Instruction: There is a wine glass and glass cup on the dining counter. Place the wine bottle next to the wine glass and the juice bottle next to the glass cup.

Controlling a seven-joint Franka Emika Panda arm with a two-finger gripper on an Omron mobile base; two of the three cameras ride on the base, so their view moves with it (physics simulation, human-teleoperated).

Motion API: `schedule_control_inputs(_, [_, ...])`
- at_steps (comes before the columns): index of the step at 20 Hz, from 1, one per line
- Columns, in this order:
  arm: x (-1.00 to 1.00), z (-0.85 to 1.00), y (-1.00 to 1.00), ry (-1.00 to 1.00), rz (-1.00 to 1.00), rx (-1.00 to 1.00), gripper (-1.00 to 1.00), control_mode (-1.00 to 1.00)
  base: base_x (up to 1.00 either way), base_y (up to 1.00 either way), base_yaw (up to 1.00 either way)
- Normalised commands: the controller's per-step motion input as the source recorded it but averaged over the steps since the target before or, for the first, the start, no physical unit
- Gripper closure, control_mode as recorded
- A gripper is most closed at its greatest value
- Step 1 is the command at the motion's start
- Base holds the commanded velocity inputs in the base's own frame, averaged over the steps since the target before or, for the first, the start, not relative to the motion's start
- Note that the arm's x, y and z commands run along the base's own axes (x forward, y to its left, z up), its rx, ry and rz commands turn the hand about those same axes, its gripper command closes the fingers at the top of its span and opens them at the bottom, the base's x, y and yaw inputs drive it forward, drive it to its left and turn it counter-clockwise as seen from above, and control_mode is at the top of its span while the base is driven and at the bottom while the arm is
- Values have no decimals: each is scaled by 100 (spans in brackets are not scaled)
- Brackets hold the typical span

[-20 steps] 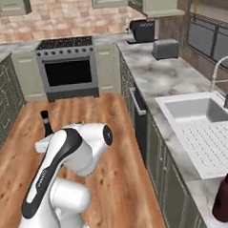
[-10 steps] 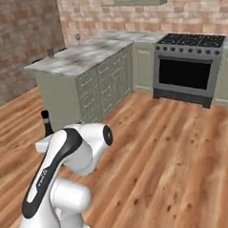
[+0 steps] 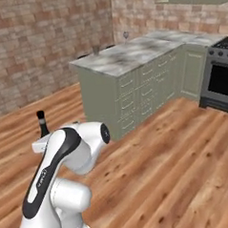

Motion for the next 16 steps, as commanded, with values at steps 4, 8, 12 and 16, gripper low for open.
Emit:
schedule_control_inputs(4, [0, 0, 0, 0, 0, 0, 100, 100, 85, 11, 14])
schedule_control_inputs(8, [0, 0, 0, 0, 0, 0, 100, 100, 88, 9, 15])
schedule_control_inputs(12, [0, 0, 0, 0, 0, 0, 100, 100, 91, 14, 15])
schedule_control_inputs(16, [0, 0, 0, 0, 0, 0, 100, 100, 94, 27, 9])
